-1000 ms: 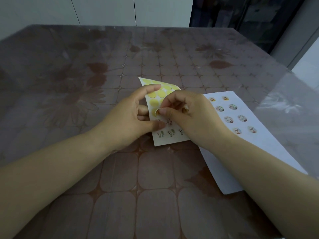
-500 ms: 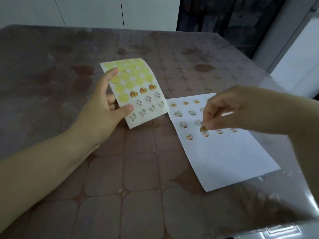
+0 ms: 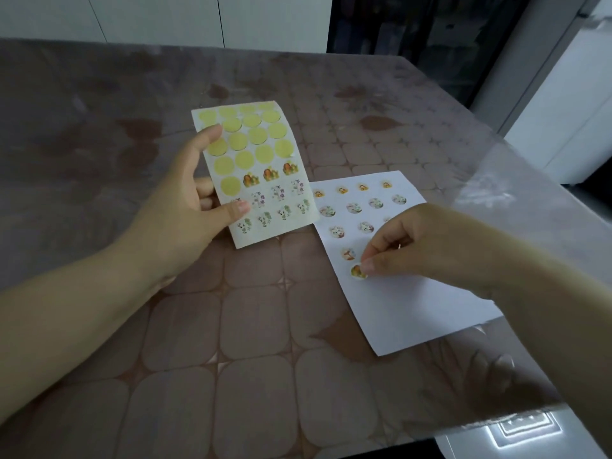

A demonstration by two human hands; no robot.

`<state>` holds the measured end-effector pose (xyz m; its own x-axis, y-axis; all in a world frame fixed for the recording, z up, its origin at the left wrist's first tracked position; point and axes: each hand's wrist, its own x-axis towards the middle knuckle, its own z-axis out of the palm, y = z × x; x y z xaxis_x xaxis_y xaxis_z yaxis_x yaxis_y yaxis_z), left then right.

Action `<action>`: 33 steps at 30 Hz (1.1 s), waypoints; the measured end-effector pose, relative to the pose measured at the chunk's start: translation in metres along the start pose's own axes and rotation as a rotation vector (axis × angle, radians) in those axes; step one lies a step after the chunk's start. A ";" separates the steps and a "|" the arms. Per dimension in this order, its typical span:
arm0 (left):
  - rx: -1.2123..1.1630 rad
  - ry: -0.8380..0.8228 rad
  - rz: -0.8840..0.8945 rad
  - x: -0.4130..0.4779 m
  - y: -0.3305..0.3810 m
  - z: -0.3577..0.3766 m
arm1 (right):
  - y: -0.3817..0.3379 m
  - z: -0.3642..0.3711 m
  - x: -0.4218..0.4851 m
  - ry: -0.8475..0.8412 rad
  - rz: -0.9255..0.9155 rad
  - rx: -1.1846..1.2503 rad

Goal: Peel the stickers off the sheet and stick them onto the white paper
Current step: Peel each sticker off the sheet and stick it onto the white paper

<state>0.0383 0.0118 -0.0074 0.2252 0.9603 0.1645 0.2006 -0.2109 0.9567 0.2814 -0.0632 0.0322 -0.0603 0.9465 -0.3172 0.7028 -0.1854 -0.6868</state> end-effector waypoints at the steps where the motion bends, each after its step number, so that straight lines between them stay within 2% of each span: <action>1: 0.000 0.001 0.000 0.000 0.000 0.000 | -0.001 0.000 0.000 -0.007 0.005 -0.004; 7: -0.001 -0.007 -0.005 0.000 -0.001 -0.001 | -0.004 -0.007 0.002 -0.082 0.033 0.041; 10: 0.000 -0.012 -0.008 0.000 -0.001 0.000 | -0.006 -0.005 0.003 -0.115 0.041 -0.017; 13: -0.007 -0.014 -0.014 0.000 -0.001 0.000 | -0.005 0.001 0.005 -0.060 0.012 -0.121; 17: 0.000 -0.014 -0.006 0.001 -0.001 0.000 | -0.005 0.006 0.003 -0.004 0.003 -0.082; 22: -0.024 -0.026 -0.006 0.000 -0.001 0.000 | 0.004 -0.001 0.000 0.232 -0.075 -0.128; 24: -0.039 -0.032 0.001 0.000 0.000 0.000 | 0.007 -0.004 -0.007 0.245 -0.128 -0.110; 26: -0.052 -0.040 0.007 0.000 0.000 0.000 | 0.009 -0.005 -0.015 0.166 -0.174 -0.199; 30: -0.050 -0.051 0.016 0.000 0.000 0.002 | 0.007 0.008 -0.022 -0.157 -0.155 -0.471; 33: -0.046 -0.059 0.028 -0.001 0.002 0.002 | 0.006 0.015 -0.012 -0.176 -0.178 -0.597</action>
<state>0.0401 0.0102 -0.0059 0.2866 0.9414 0.1778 0.1496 -0.2273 0.9623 0.2753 -0.0798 0.0224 -0.2915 0.8824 -0.3694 0.9417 0.1970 -0.2726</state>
